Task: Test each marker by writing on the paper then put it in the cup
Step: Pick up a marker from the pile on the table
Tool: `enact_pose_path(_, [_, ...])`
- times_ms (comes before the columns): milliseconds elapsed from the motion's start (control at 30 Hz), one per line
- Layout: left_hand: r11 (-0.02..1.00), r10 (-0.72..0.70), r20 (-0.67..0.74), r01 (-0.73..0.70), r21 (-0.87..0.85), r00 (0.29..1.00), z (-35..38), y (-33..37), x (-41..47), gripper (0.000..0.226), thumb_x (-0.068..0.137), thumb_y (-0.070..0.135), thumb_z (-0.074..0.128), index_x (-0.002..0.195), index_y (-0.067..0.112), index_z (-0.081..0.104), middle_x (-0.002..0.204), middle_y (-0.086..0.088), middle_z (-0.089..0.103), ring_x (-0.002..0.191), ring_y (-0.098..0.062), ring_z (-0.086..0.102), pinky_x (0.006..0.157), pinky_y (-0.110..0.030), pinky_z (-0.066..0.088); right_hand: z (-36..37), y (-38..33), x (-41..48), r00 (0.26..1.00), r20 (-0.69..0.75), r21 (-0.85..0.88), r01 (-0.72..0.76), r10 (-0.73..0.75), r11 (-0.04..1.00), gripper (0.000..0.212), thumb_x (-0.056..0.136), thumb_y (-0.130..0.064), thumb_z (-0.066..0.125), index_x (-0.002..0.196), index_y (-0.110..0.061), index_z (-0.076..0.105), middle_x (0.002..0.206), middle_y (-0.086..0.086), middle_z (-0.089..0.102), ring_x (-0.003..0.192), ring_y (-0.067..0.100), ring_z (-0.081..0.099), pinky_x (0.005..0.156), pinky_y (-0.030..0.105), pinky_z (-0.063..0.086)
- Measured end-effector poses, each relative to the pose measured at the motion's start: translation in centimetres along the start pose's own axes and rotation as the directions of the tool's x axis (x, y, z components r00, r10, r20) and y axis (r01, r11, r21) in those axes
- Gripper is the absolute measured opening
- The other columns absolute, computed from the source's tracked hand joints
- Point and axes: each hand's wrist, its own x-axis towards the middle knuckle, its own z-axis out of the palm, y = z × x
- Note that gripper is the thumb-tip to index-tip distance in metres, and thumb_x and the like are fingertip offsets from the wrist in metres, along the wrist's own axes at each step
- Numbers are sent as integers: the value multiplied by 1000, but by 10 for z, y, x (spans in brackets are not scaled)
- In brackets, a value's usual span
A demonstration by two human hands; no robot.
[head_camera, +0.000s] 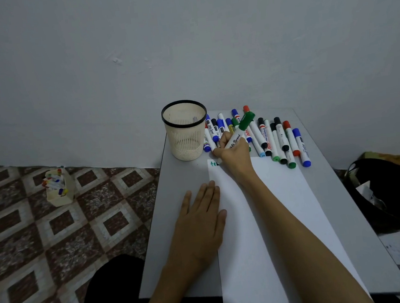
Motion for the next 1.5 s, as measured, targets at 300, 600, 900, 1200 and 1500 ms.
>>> enact_pose_path(300, [1000,-5,7,5,-17,1000,-3,2,-1,61,94,45,4,147,16,14,155,2,12,142,-7,6,117,-39,1,0,7,1,995,-102,3,16,-15,1000,28,78,10,63,72,-12,47,68,-1,50,61,8,51,58,20,49])
enact_pose_path(600, [1000,-6,-3,6,-5,1000,-2,0,-1,63,94,47,-1,147,17,13,155,2,14,142,-8,7,117,-39,1,1,7,3,999,-37,54,-29,31,998,34,77,10,67,72,-18,47,70,-2,51,58,3,52,59,19,47])
enact_pose_path(900, [1000,-8,21,8,-13,1000,-1,-1,-2,60,93,46,2,146,18,9,155,3,10,142,-7,3,117,-39,0,-13,2,1,976,-217,339,102,-28,935,26,81,-5,73,76,-7,47,65,8,48,55,12,51,56,23,50])
enact_pose_path(1200, [893,-105,38,111,-436,994,-22,2,5,67,87,62,18,144,28,26,149,20,16,137,6,10,115,-25,4,-38,8,-34,832,-15,-298,525,-554,797,25,90,-33,64,93,-8,60,96,3,60,84,18,62,71,35,56])
enact_pose_path(1500, [416,-197,304,360,-835,932,-52,49,17,35,91,44,45,98,13,57,63,2,64,52,-11,59,61,-28,54,-41,10,-63,586,215,-753,609,-781,250,14,83,-20,70,73,-14,63,82,4,61,50,17,52,41,29,46])
